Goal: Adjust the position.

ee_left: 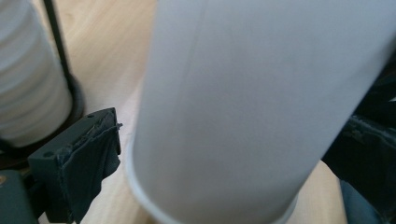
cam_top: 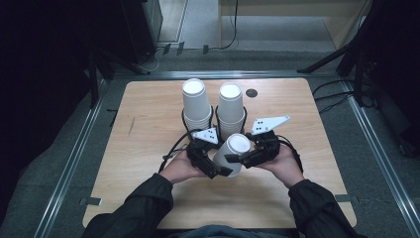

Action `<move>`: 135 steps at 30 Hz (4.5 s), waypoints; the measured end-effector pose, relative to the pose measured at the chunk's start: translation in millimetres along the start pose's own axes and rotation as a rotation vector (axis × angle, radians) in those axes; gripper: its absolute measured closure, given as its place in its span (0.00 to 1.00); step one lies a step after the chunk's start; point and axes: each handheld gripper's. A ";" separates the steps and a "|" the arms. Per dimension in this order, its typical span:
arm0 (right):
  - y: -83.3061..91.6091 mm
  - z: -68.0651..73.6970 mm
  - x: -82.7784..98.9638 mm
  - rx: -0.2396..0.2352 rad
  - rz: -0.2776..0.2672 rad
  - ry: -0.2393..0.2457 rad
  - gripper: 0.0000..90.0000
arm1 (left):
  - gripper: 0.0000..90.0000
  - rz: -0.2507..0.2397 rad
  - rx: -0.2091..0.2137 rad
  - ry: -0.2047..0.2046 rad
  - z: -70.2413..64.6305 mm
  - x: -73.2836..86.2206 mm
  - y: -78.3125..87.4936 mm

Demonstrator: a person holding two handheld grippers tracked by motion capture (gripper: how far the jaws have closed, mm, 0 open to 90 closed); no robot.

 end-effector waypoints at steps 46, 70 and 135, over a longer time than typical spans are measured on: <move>14.9 -11.4 34.2 0.075 0.203 0.000 0.17 | 0.23 0.197 -0.119 -0.084 9.9 -7.2 48.2; 10.4 -11.5 32.7 0.008 0.181 0.041 0.17 | 0.23 0.451 -0.075 -0.165 6.7 -4.4 6.2; 30.5 -18.7 20.2 -0.016 0.069 0.016 0.28 | 0.00 0.033 -0.076 -0.032 13.4 15.4 45.5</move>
Point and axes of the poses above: each handheld gripper's, and its own axes: y roughly backward along the jaws, x roughly out of its underside, z roughly to its left, and after that the axes turned 1 degree about -x, right-handed
